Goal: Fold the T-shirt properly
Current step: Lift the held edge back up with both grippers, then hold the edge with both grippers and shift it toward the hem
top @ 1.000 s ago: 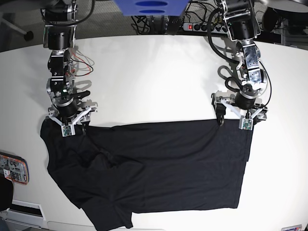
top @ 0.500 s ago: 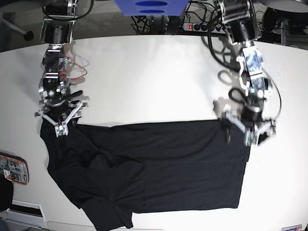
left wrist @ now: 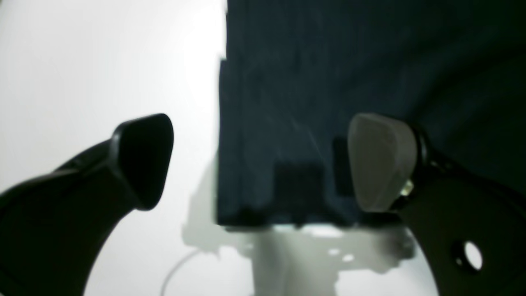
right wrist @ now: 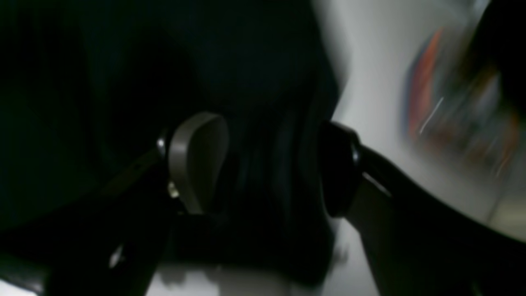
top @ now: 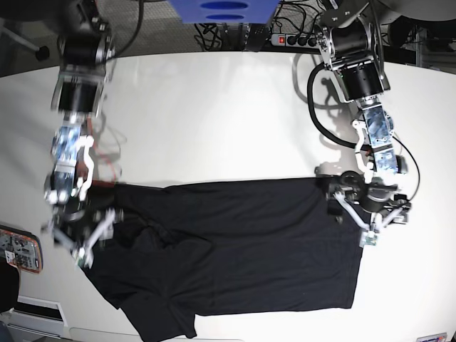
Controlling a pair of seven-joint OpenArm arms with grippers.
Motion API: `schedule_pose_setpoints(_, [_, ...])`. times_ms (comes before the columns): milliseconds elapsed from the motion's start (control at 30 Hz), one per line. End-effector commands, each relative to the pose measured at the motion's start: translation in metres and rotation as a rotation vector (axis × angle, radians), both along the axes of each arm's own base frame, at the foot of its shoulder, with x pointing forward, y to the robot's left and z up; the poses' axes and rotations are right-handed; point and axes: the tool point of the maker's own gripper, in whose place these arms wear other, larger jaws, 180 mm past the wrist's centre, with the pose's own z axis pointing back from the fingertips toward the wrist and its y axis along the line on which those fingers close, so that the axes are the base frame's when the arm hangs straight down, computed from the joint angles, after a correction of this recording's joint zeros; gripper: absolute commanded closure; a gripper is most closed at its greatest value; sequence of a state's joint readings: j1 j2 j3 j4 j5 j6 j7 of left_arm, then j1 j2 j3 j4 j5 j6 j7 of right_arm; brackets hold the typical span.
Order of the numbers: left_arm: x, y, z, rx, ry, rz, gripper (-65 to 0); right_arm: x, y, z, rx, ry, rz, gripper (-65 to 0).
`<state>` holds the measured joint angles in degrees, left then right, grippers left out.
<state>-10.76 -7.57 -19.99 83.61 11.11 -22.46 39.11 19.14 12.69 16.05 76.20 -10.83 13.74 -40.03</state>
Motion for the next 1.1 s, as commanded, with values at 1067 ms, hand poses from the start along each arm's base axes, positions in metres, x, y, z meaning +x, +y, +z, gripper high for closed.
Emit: schedule_pose_setpoints(1067, [0.025,-0.002,-0.007,-0.012,0.129,-0.004,-65.0,-0.029,-0.016,-0.088,0.049,0.304,-0.071,-37.3])
